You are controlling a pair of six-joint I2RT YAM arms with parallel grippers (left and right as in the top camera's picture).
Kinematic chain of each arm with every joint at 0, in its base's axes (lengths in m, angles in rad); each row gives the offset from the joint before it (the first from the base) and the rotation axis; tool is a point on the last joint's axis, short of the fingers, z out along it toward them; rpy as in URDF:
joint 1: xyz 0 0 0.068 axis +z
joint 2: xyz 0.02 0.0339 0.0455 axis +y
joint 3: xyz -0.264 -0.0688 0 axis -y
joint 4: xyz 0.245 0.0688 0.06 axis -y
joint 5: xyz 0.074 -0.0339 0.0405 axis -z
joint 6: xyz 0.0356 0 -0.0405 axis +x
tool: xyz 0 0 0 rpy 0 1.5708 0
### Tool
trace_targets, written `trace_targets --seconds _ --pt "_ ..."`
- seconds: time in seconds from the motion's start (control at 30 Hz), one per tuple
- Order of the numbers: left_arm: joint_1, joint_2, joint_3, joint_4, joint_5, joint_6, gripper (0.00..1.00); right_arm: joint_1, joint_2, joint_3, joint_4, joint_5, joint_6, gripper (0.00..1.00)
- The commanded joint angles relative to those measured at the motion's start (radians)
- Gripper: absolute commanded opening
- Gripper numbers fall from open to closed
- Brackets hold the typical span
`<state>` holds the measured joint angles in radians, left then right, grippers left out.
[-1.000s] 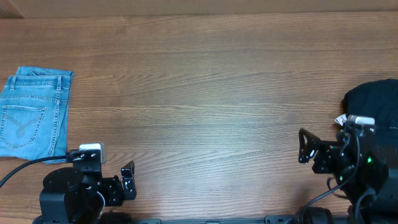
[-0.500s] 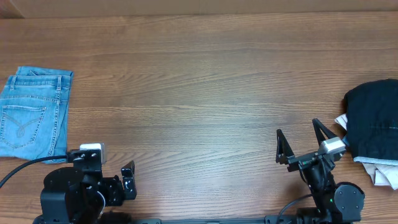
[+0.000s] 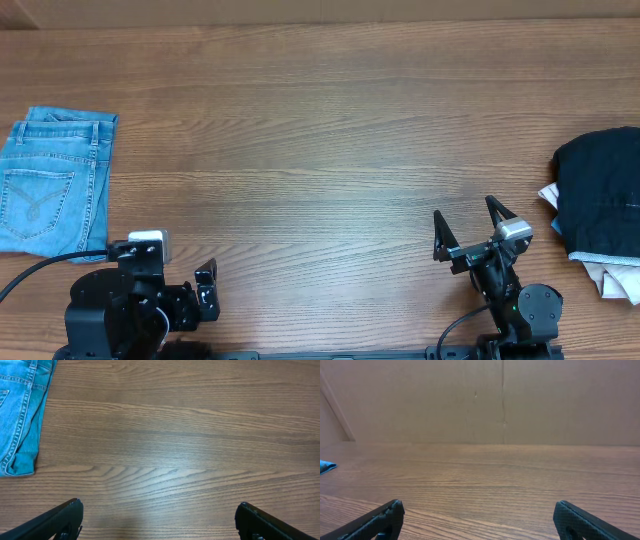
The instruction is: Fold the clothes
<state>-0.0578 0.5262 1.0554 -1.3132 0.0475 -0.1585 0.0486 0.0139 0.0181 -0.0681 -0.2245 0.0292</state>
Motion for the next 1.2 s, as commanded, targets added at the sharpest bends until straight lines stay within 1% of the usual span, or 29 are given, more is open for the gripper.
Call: trace_targets --seconds 0.0,0.73,0.77,0.8,0.87,0.9,0.97,1.03,1.1,1.13,1.17 --pt "-0.002 -0.003 -0.001 0.002 -0.006 -0.014 1.0 0.009 -0.011 -0.01 0.007 0.006 -0.001 1.0" --pt "-0.002 -0.004 -0.001 0.005 -0.009 -0.014 1.0 0.009 -0.011 -0.01 0.007 0.006 -0.001 1.0" --pt "-0.001 -0.011 -0.002 0.005 -0.058 -0.011 1.0 0.009 -0.011 -0.01 0.007 0.006 -0.001 1.0" --pt "0.0 -0.014 -0.002 0.012 -0.074 -0.011 1.0 0.009 -0.011 -0.01 0.007 0.006 -0.001 1.0" --pt "0.003 -0.034 -0.012 0.066 -0.087 0.024 1.0 0.009 -0.011 -0.01 0.007 0.006 -0.001 1.0" --pt "0.017 -0.069 -0.045 0.135 -0.089 0.066 1.0 0.009 -0.011 -0.01 0.007 0.006 -0.001 1.0" --pt "0.032 -0.14 -0.144 0.229 -0.089 0.101 1.0 0.009 -0.011 -0.01 0.007 0.006 -0.001 1.0" --pt "0.046 -0.231 -0.278 0.321 -0.089 0.1 1.0 0.009 -0.011 -0.01 0.007 0.006 -0.001 1.0" --pt "0.06 -0.343 -0.439 0.454 -0.088 0.099 1.0 0.009 -0.011 -0.01 0.007 0.006 -0.001 1.0" --pt "0.06 -0.407 -0.531 0.546 -0.085 0.099 1.0 0.009 -0.011 -0.01 0.007 0.006 -0.001 1.0" --pt "0.06 -0.445 -0.588 0.609 -0.08 0.099 1.0 0.009 -0.011 -0.01 0.007 0.006 -0.001 1.0"
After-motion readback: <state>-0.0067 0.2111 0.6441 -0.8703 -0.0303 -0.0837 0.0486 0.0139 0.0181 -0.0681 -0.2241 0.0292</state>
